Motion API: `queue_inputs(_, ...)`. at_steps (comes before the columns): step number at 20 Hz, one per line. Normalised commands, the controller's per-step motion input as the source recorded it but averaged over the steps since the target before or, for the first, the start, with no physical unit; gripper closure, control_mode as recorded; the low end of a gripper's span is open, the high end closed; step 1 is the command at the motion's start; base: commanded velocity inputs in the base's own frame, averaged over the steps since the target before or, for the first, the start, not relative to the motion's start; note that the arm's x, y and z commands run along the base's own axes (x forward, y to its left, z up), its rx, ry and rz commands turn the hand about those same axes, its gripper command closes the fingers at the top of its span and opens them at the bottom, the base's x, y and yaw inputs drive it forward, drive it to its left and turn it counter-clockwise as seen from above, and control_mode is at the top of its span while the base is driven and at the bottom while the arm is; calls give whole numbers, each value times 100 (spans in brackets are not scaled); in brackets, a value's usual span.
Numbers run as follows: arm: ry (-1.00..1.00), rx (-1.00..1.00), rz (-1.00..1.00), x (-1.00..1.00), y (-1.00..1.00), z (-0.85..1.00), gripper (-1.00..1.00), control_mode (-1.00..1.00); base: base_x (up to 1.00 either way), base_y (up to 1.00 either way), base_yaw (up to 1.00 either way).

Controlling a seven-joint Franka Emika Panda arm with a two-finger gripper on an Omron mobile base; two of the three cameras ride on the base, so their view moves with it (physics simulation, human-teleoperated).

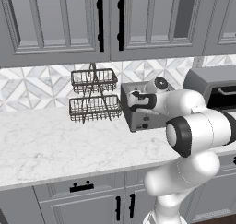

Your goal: Start the toaster. Once the lever pops up, take the bread to the plate on the dining counter.

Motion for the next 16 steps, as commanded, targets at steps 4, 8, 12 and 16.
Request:
queue_inputs(4, 0, 0, 0, 0, 0, 0, -100, -100, 0, 0, 0)
queue_inputs(8, 0, 0, 0, 0, 0, 0, -100, -100, 0, 0, 0)
queue_inputs(12, 0, 0, 0, 0, 0, 0, -100, -100, 0, 0, 0)
queue_inputs(16, 0, 0, 0, 0, 0, 0, -100, -100, 0, 0, 0)
